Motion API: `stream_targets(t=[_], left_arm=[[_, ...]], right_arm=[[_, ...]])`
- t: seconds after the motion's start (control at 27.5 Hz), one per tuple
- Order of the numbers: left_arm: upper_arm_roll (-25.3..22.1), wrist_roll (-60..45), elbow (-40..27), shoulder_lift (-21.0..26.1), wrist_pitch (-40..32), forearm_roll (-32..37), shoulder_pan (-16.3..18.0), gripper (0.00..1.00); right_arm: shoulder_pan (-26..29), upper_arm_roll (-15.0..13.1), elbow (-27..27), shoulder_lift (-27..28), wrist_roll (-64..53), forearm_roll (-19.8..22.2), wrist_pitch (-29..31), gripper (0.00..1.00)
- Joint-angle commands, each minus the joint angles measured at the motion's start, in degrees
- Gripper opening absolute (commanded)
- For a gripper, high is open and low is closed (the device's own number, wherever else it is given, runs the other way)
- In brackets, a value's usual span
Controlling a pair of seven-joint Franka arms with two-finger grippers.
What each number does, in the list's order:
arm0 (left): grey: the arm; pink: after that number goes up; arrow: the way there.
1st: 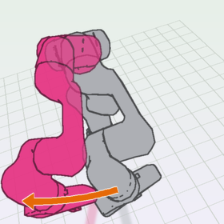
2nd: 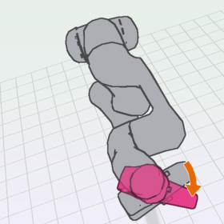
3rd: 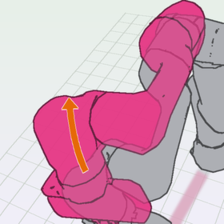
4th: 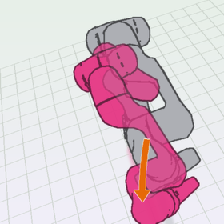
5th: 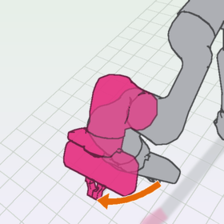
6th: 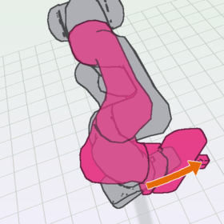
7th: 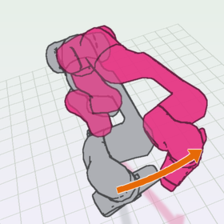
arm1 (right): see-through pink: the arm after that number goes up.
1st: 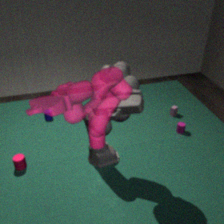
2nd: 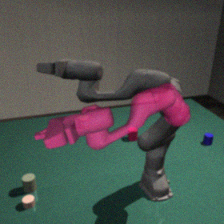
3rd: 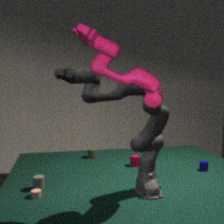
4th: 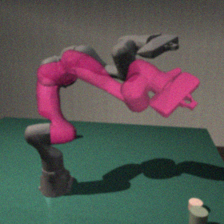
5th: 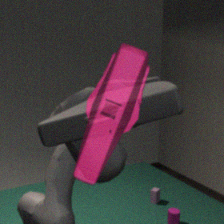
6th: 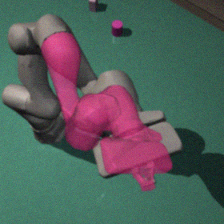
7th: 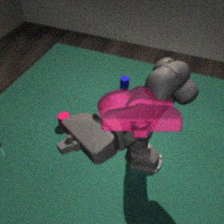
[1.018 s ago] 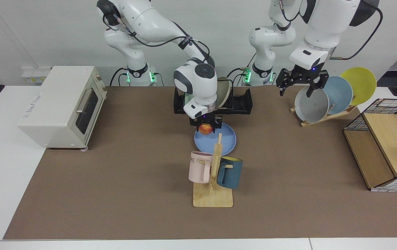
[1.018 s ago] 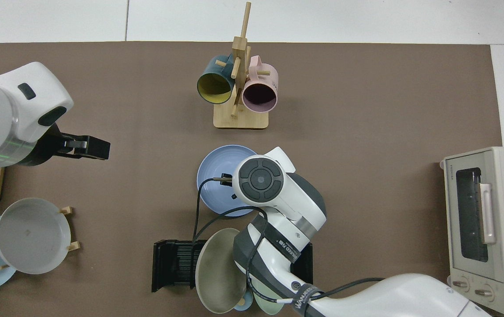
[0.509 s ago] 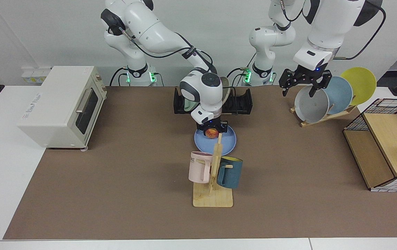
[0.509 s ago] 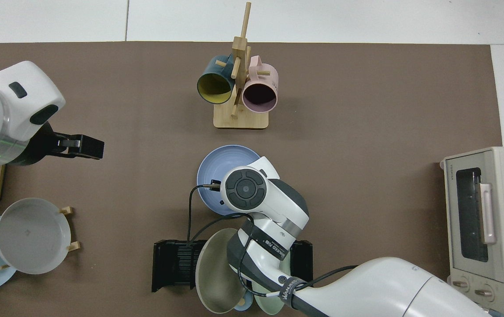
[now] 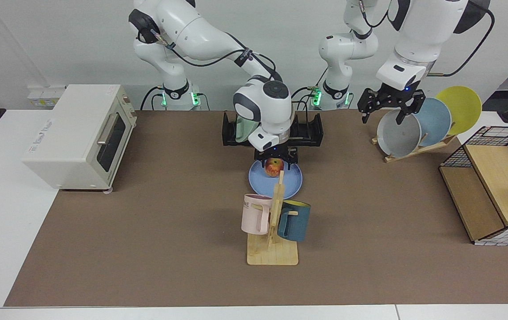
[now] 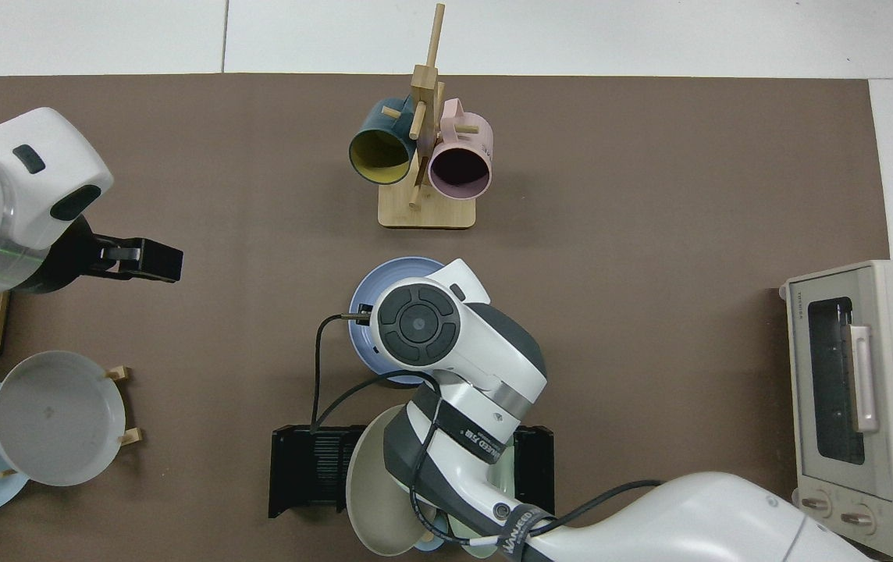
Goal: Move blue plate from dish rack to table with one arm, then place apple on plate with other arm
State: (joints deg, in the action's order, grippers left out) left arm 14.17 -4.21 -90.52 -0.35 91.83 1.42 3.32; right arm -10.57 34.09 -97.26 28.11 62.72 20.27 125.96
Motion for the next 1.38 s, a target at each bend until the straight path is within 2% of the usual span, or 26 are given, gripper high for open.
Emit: stream_targets(t=[0.0, 0.11, 0.33, 0.47, 0.84, 1.02, 1.13, 1.24, 1.35], left_arm=[[0.2, 0.2, -0.3, -0.8, -0.9, -0.3, 0.5, 1.0], [0.2, 0.3, -0.3, -0.8, -0.9, -0.3, 0.5, 1.0], [0.2, 0.2, -0.3, -0.8, -0.9, -0.3, 0.6, 1.0], [0.2, 0.2, -0.3, -0.8, -0.9, -0.3, 0.5, 1.0], [0.2, 0.2, -0.3, -0.8, -0.9, -0.3, 0.6, 1.0], [0.2, 0.2, -0.3, -0.8, -0.9, -0.3, 0.7, 1.0], [0.4, 0.3, -0.3, -0.8, -0.9, -0.3, 1.5, 1.0], [0.3, 0.3, -0.3, -0.8, -0.9, -0.3, 2.0, 1.0], [0.3, 0.3, -0.3, -0.8, -0.9, -0.3, 3.3, 1.0]], right_arm=[[3.0, 1.1, 1.0, -5.9, -6.3, -0.3, -4.1, 1.0], [4.9, -0.4, 0.9, -9.6, -13.9, -5.0, -5.6, 1.0], [4.7, -11.0, 0.9, -17.6, -28.3, -12.6, -7.8, 1.0], [4.7, -16.9, 1.0, -19.9, -38.3, -14.7, -10.8, 1.0], [4.7, -28.5, -0.6, -28.3, -54.2, -19.0, -20.2, 1.0], [4.6, -33.6, -1.0, -30.9, -58.2, -19.7, -22.2, 1.0], [4.5, -37.0, -0.5, -31.4, -60.9, -22.3, -24.8, 1.0], [4.5, -38.7, -0.5, -33.0, -62.9, -23.3, -26.2, 1.0], [4.4, -39.0, -0.7, -33.6, -62.6, -23.1, -26.2, 1.0]])
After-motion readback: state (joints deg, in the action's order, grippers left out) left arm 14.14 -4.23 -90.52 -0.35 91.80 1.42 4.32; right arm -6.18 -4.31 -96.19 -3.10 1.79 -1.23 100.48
